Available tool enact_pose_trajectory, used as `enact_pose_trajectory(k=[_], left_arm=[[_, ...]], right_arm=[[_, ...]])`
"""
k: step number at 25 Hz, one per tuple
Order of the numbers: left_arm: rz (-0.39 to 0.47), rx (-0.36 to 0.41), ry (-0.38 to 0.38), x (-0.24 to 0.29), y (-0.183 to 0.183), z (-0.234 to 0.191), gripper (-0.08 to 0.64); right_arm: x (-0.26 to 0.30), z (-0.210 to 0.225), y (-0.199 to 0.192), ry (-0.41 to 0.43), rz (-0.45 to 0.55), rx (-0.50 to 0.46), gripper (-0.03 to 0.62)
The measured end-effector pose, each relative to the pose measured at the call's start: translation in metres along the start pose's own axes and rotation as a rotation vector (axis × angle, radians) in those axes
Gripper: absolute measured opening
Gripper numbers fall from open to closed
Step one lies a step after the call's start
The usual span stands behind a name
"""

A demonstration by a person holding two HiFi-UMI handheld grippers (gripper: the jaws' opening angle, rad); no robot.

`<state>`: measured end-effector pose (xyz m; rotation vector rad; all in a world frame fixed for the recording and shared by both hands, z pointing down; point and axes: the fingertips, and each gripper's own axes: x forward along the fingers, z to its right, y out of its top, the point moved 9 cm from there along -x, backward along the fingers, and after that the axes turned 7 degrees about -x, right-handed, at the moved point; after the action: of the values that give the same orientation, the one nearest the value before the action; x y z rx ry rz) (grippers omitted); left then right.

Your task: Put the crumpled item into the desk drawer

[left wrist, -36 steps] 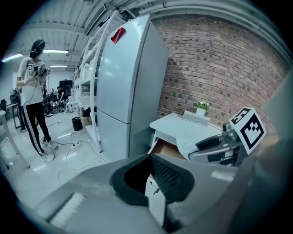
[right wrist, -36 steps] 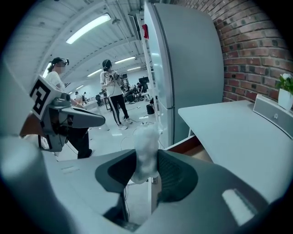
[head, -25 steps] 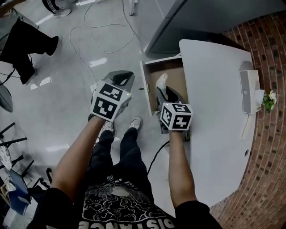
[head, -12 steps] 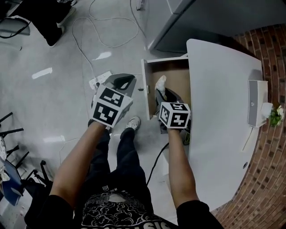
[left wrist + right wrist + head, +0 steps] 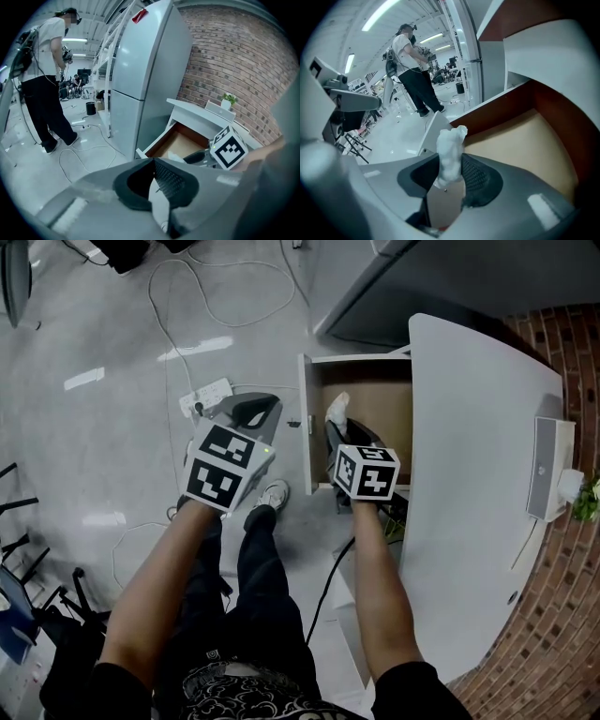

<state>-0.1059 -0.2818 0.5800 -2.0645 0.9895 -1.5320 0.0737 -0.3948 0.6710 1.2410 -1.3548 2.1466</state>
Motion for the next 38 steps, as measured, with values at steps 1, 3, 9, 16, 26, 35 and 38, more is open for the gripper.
enact_pose_trajectory(k=[1, 3, 9, 16, 26, 35, 38], left_arm=[[0.004, -0.001, 0.002, 0.001, -0.001, 0.000, -0.002], [0.011, -0.004, 0.002, 0.005, -0.003, 0.000, -0.002], [0.003, -0.018, 0.005, 0.010, -0.013, 0.001, -0.002], [0.000, -0.024, 0.015, 0.012, -0.016, 0.000, -0.002], [-0.003, -0.011, 0.020, 0.007, -0.013, 0.005, -0.002], [0.021, -0.003, 0.046, -0.016, 0.007, 0.014, -0.002], [0.033, -0.004, 0.057, -0.026, 0.016, 0.016, -0.002]], right_arm=[[0.003, 0.001, -0.002, 0.003, -0.004, 0.000, 0.152], [0.008, 0.002, -0.004, 0.008, -0.008, -0.004, 0.152], [0.017, 0.002, -0.008, 0.014, -0.016, -0.013, 0.153], [0.016, 0.011, -0.007, -0.003, -0.003, -0.004, 0.158], [0.006, 0.014, -0.012, -0.023, 0.008, 0.019, 0.198], [-0.019, -0.006, 0.022, 0.010, 0.053, -0.042, 0.198], [-0.029, -0.016, 0.035, 0.033, 0.079, -0.029, 0.195]])
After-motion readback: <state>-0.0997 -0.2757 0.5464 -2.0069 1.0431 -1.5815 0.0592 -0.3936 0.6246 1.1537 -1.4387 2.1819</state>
